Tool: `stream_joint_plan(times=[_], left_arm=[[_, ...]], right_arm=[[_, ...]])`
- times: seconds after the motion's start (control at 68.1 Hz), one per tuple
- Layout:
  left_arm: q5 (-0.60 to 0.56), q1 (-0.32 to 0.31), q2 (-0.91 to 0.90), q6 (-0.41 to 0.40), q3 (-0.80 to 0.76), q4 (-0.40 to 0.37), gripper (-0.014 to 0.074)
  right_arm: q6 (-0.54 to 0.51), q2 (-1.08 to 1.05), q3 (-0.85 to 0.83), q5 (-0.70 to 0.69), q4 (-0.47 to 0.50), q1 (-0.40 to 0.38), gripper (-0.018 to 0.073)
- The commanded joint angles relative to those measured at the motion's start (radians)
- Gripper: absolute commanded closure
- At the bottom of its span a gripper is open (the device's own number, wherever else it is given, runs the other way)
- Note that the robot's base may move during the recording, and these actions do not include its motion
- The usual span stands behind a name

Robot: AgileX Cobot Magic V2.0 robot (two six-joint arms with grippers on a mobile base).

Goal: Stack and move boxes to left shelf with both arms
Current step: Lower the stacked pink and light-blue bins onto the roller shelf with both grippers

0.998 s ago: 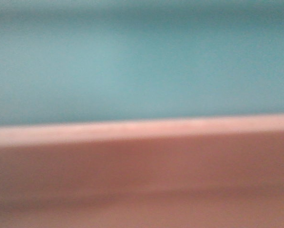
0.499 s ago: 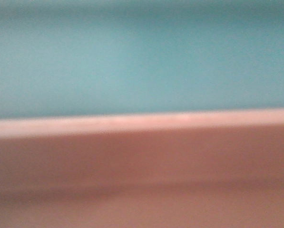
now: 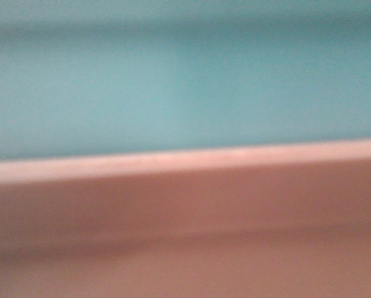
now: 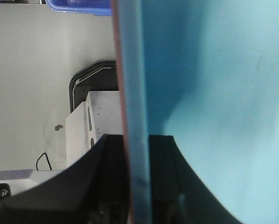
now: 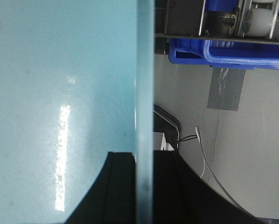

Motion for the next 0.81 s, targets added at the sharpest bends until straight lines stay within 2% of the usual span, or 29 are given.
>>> stream_joint_plan(times=[0.0,0.176,0.264,0.44,0.499,0.793], left_arm=[[0.053,-0.002,-0.029,0.017,-0.041,-0.042,0.0608],[-0.031,-0.002,-0.029,0.045,-0.043,-0.018,0.0608],[-0.094,-0.002,-0.029,0.052,-0.049,0.016,0.0608],[-0.175,0.004,-0.006,0.075,-0.099,0.157,0.0608],[-0.194,0.025,0.015,0.095,-0.131,0.182,0.0608],[-0.329,0.204,0.192,0.257,-0.322,0.179,0.0608]], right_arm=[[-0.014,-0.032,-0.034,-0.08,0.005,0.002,0.0506],[-0.014,-0.022,-0.034,-0.117,-0.006,-0.009,0.0506],[-0.035,-0.006,-0.042,-0.151,-0.009,-0.034,0.0506],[-0.123,0.053,-0.098,-0.217,-0.011,-0.102,0.0506],[-0.148,0.078,-0.126,-0.235,-0.011,-0.129,0.0506],[-0.235,0.234,-0.28,-0.36,-0.016,-0.229,0.0506]])
